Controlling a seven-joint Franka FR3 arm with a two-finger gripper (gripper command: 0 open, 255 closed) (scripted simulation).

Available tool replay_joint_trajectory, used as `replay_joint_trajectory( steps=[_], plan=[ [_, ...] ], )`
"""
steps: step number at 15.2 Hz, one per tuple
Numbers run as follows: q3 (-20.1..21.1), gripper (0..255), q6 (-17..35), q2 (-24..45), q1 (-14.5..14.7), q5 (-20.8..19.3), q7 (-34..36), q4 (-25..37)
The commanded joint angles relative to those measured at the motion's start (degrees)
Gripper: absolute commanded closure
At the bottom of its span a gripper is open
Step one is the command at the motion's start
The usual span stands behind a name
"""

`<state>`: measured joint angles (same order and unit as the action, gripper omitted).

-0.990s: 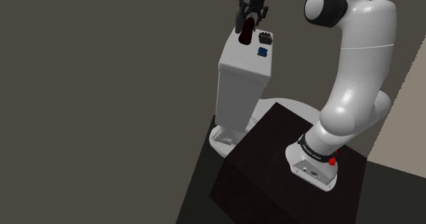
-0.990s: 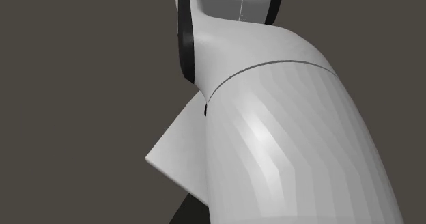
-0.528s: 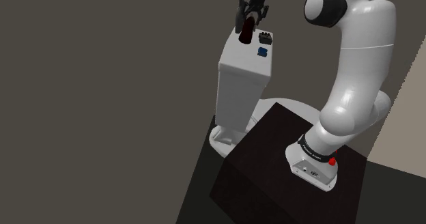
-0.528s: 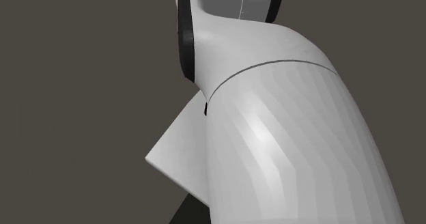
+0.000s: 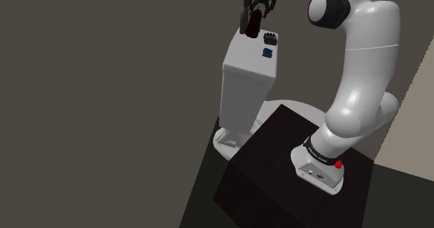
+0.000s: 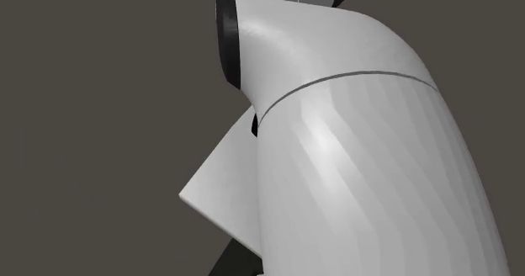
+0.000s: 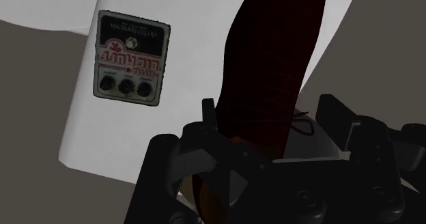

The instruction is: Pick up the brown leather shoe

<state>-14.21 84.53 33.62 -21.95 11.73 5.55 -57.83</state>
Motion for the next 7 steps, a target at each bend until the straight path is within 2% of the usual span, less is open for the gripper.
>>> replay_joint_trajectory(
  steps=[1,5,7],
  plan=[
    [0.07,255,-2.19,0.85,-0.42,0.17,0.20,3.10],
    [0.30,255,-6.96,3.23,-1.47,0.64,0.73,10.33],
    [0.32,255,-7.15,3.34,-1.52,0.65,0.75,10.63]
  ],
)
